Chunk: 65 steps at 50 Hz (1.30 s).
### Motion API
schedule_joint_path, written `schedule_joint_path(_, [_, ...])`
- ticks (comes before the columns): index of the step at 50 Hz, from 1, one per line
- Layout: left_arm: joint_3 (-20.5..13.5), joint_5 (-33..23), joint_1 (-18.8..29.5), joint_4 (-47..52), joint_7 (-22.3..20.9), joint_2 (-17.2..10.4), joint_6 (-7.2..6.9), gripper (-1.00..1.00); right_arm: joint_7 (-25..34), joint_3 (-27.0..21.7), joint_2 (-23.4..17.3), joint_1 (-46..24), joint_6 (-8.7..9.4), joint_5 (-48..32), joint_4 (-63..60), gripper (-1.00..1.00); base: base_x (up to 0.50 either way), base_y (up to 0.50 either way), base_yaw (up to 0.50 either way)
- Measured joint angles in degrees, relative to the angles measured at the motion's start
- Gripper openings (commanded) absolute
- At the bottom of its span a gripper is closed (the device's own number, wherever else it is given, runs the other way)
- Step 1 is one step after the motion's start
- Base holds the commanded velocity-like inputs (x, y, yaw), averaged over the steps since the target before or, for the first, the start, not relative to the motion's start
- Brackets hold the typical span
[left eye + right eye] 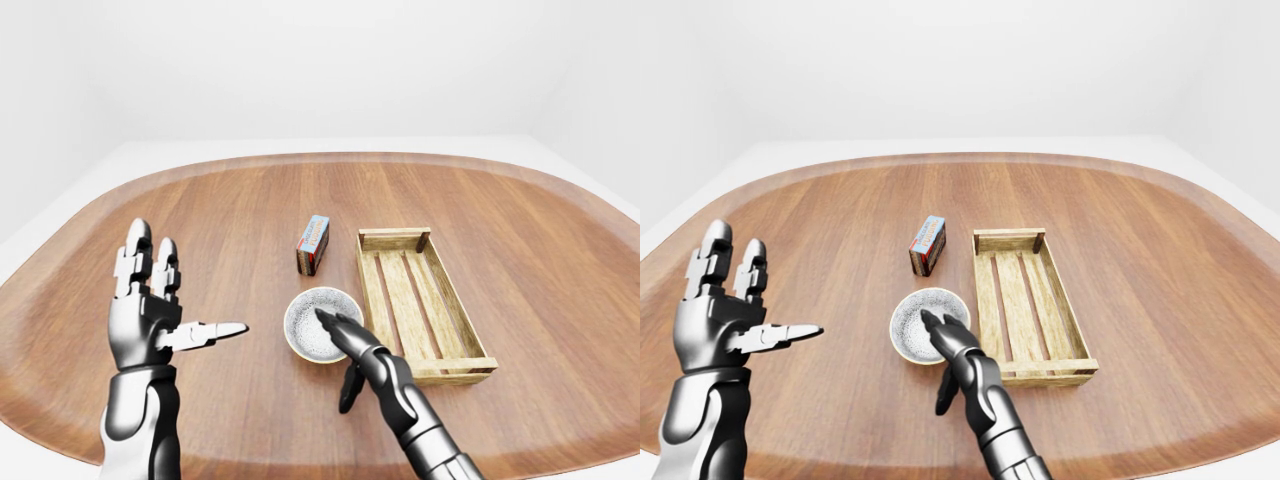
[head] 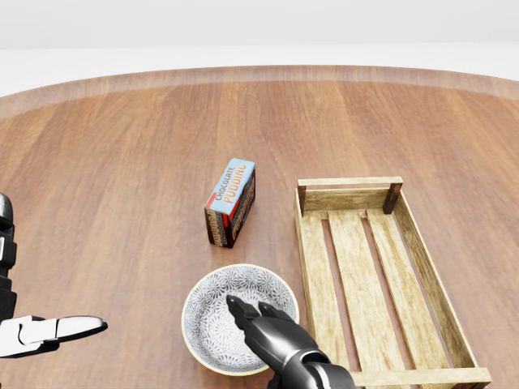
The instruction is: Pick up the bowl on the left and put it in the tray.
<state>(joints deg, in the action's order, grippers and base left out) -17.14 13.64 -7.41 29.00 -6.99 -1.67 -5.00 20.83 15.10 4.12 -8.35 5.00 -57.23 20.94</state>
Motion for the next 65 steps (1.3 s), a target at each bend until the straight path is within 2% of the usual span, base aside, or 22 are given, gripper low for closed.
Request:
schedule_joint_path(39, [-0.32,0.16,-0.28,-0.22,-0.22,0.03,0.00,1.00,-5.67,-0.72,1.98,-4.90,0.00,2.32,13.34,1.00,0.00,0.00,0.00])
schedule_joint_path(40, [-0.35,0.17,-0.29,-0.22,-0.23,0.03,0.00,1.00,-5.80,-0.78,2.00,-5.06,0.00,2.36,13.50,0.79,0.00,0.00,0.00])
schedule_joint_path(41, [-0.37,0.19,-0.30,-0.23,-0.24,0.03,0.00,1.00,-5.94,-0.83,2.04,-5.19,0.00,2.42,13.85,0.29,0.01,0.00,0.00])
schedule_joint_path(42, [-0.38,0.20,-0.32,-0.25,-0.25,0.04,0.00,1.00,-6.06,-0.87,2.08,-5.30,0.00,2.48,14.18,-0.33,0.00,0.00,0.00])
schedule_joint_path(43, [-0.38,0.21,-0.35,-0.27,-0.26,0.06,0.00,1.00,-6.22,-0.92,2.10,-5.43,0.00,2.49,14.49,-0.33,0.00,0.00,0.00])
schedule_joint_path(44, [-0.39,0.21,-0.37,-0.29,-0.28,0.07,0.00,1.00,-6.52,-0.97,2.12,-5.59,-0.02,2.47,14.71,-1.00,0.00,0.00,0.00])
schedule_joint_path(65, [-0.46,0.25,-1.08,-0.61,-0.70,0.36,0.00,1.00,-8.80,-0.43,2.68,-6.80,-0.01,1.18,15.82,-1.00,0.00,0.00,0.00])
